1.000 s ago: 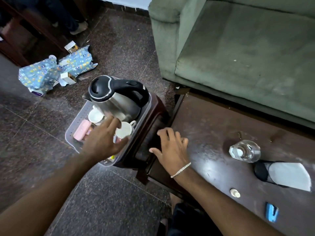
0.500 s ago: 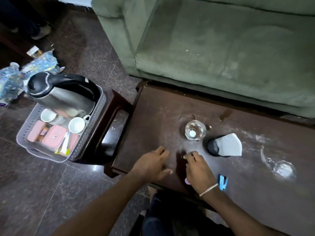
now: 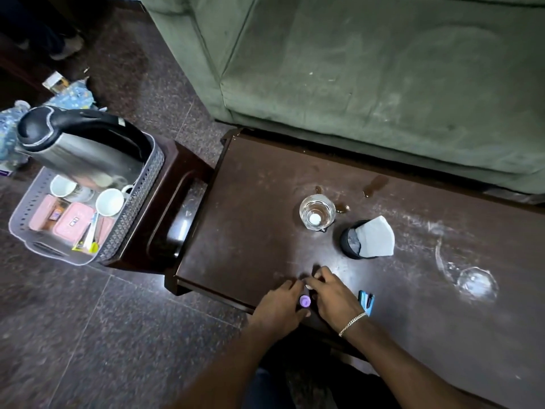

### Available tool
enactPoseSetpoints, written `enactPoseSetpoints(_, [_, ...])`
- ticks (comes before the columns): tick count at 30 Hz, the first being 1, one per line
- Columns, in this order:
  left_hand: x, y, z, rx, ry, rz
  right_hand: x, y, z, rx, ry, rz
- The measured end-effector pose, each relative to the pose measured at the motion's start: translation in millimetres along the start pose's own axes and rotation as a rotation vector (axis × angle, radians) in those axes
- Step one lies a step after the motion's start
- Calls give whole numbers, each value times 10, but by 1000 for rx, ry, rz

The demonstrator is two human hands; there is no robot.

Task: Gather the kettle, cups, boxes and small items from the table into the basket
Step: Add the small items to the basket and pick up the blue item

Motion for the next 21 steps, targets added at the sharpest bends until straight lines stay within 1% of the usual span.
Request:
enactPoseSetpoints(3, [14,-15,82,-13,36,59,-2,-44,30,-6,-28,17])
enactPoseSetpoints(6, [40,-44,130,-30,29,79,3,-77,65,6,-11,33])
enactPoseSetpoints(9, [100,-43,95,-31,34,97,15,-116,55,16,23,45])
enactPoseSetpoints(12, [254,8,-38,-8,91,147,54,-200,-89,50,10,53])
enactPoseSetpoints(16, [639,160,-324,32,175,255,149,-390,-523,117,-19,106])
enactPoseSetpoints(19, [1049,331,-651,84,254,374,224,-600,-1043,201,-47,113])
enactPoseSetpoints(21, [1375,508,-997,143,301,454,242,-808,-1486,273,-60,125])
Point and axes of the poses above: each hand's wrist, its own y-axis away from the middle knuckle, its own x-axis out of the back of the hand, z = x × y, the point moved 4 cm from there along -y, towards the middle knuckle, and after that the axes turned 2 degrees about x, right-handed, at the moved point
